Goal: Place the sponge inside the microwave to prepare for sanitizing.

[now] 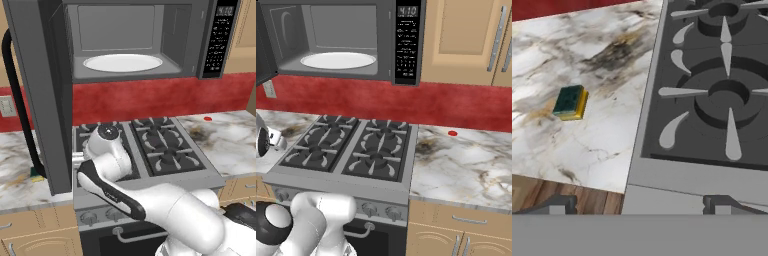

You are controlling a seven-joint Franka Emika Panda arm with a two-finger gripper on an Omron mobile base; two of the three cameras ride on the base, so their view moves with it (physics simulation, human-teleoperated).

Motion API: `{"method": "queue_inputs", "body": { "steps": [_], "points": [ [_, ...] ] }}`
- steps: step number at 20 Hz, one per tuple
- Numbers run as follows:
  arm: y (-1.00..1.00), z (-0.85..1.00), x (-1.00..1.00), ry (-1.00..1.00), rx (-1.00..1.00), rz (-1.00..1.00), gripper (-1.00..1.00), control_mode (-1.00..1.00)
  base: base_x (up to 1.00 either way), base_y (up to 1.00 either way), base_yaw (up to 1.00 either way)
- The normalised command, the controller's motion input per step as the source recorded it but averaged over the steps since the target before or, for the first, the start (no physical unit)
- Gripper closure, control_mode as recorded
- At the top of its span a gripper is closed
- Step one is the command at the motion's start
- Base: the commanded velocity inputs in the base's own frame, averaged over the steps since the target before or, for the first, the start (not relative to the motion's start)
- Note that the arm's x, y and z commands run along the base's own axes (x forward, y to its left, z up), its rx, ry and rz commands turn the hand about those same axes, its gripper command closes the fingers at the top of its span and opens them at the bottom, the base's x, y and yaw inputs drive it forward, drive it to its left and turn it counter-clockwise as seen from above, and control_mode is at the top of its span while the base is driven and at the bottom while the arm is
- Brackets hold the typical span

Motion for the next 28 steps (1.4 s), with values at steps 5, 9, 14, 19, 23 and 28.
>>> {"method": "queue_inputs", "body": {
  "steps": [5, 9, 14, 19, 23, 28],
  "points": [
    [0.46, 0.0, 0.24, 0.08, 0.0, 0.0, -1.0, -1.0, 0.0, 0.0, 0.0],
    [0.56, 0.0, 0.25, 0.02, 0.0, 0.0, -1.0, -1.0, 0.0, 0.0, 0.0],
    [0.41, -0.05, 0.26, 0.0, 0.0, 0.0, -1.0, -1.0, 0.0, 0.0, 0.0],
    [0.45, -0.2, 0.25, 0.0, 0.0, 0.0, -1.0, -1.0, 0.0, 0.0, 0.0],
    [0.34, -0.31, 0.23, 0.0, 0.0, 0.0, -1.0, -1.0, 0.0, 0.0, 0.0],
    [0.26, -0.06, 0.21, 0.04, 0.0, 0.0, -1.0, -1.0, 0.0, 0.0, 0.0]
  ]
}}
